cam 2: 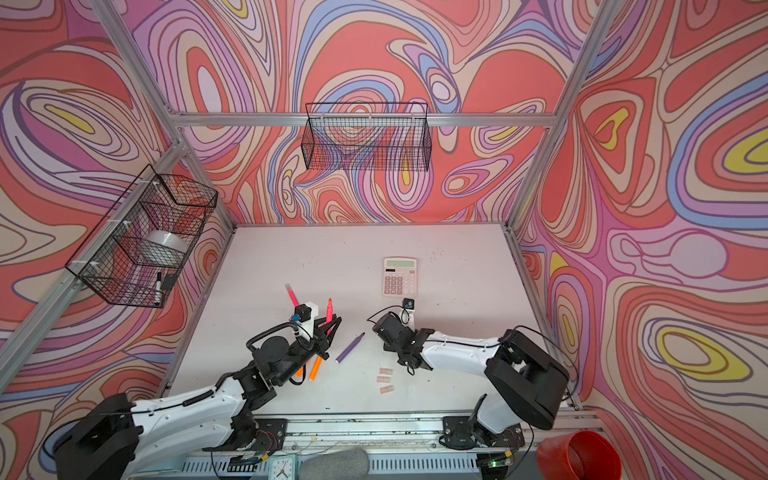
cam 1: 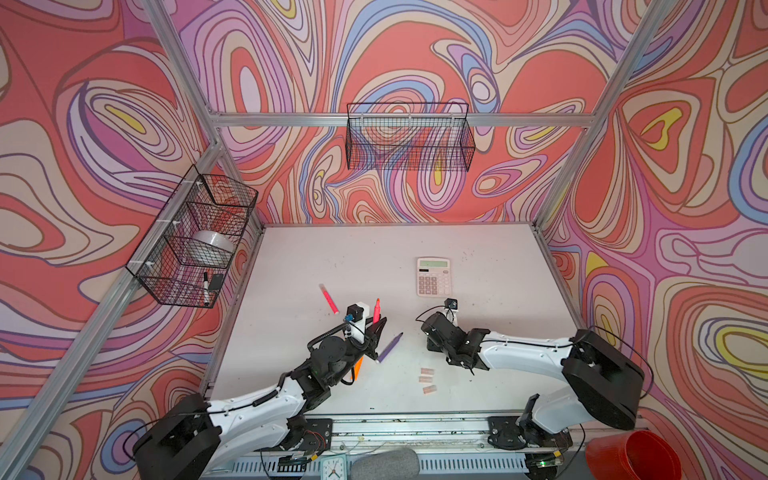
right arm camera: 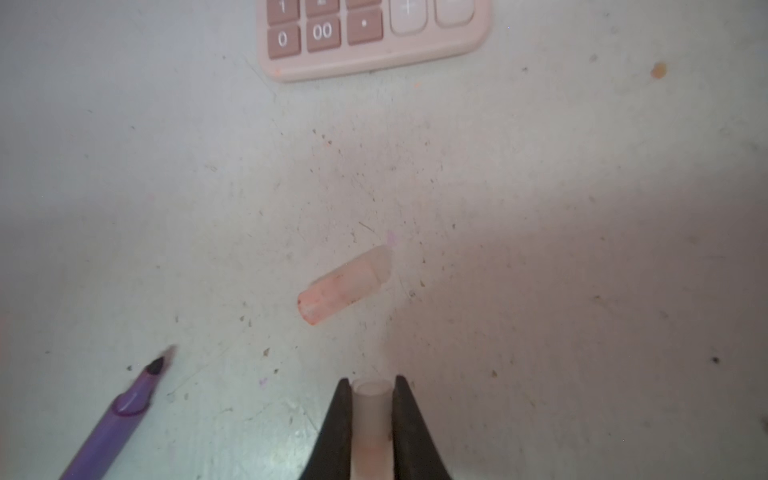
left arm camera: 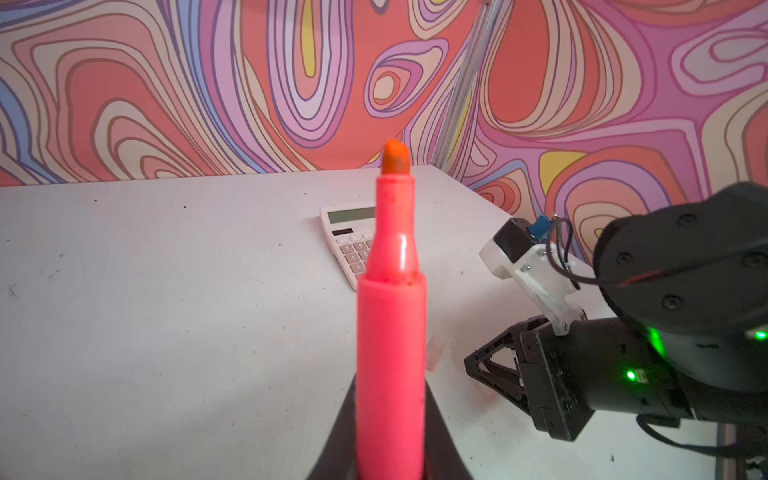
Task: Insert the pens into the pen caps
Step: 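Lower the right gripper onto a pink cap and grasp it, then lift the cap with the right gripper and bring it above the highlighter tip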
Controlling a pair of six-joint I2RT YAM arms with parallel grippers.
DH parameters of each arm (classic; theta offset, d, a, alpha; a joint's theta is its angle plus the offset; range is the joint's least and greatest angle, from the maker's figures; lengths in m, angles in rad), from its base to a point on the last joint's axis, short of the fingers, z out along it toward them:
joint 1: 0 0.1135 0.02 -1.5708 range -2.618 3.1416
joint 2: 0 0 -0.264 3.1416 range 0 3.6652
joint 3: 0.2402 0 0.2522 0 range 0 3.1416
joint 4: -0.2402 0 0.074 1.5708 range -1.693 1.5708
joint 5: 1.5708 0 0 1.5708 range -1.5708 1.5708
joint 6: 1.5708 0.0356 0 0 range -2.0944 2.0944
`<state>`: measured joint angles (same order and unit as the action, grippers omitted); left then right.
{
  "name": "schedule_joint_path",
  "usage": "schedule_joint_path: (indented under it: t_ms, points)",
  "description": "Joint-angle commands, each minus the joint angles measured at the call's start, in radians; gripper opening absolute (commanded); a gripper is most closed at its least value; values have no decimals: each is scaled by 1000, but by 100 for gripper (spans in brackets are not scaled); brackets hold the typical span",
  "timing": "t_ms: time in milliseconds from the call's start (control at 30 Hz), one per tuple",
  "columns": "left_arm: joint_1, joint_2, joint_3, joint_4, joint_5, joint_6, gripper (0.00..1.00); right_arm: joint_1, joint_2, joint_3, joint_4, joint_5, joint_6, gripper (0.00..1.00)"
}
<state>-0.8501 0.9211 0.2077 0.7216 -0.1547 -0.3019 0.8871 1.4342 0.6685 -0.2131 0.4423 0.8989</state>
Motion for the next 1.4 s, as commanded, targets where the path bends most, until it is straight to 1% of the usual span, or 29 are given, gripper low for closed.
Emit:
schedule_joint_path:
  t_ms: [0,67,133,200,267,333,433,500,600,633,700,833,933,1100,1233,1367]
  points:
    - [1,-60,24,-181,20,-51,0,1,-93,-29,75,56,-8,5]
    - [1,-67,44,-220,79,-40,0,2,-147,-33,110,70,-29,4]
    - [0,-56,92,-305,130,-40,0,2,-193,-35,152,86,-53,3]
    - [0,-33,112,-330,169,-54,0,2,-229,-38,200,97,-77,0]
    - [0,-13,106,-296,224,-57,0,2,-267,-53,265,93,-96,0]
    - [0,1,99,-256,246,-58,0,2,-313,-79,359,72,-116,0]
    - [-1,14,112,-246,285,-48,0,2,-360,-84,421,42,-136,0]
    - [-1,32,117,-228,346,-41,0,3,-378,-86,448,24,-144,0]
    - [-1,71,118,-171,434,-39,0,1,-405,-121,543,-25,-142,0]
    - [0,81,117,-153,448,-43,0,2,-411,-137,580,-43,-141,0]
    - [-2,102,117,-120,456,-58,0,1,-423,-168,672,-78,-145,0]
    - [-1,118,133,-115,453,-80,0,2,-419,-178,767,-137,-156,0]
    - [-1,126,139,-104,461,-89,0,1,-376,-193,866,-200,-144,0]
    - [-1,126,136,-92,423,-103,0,6,-300,-213,999,-287,-101,0]
    - [-2,132,137,-90,413,-108,0,10,-254,-203,1041,-327,-80,0]
    - [0,160,138,-65,407,-109,0,17,-236,-207,1067,-336,-80,0]
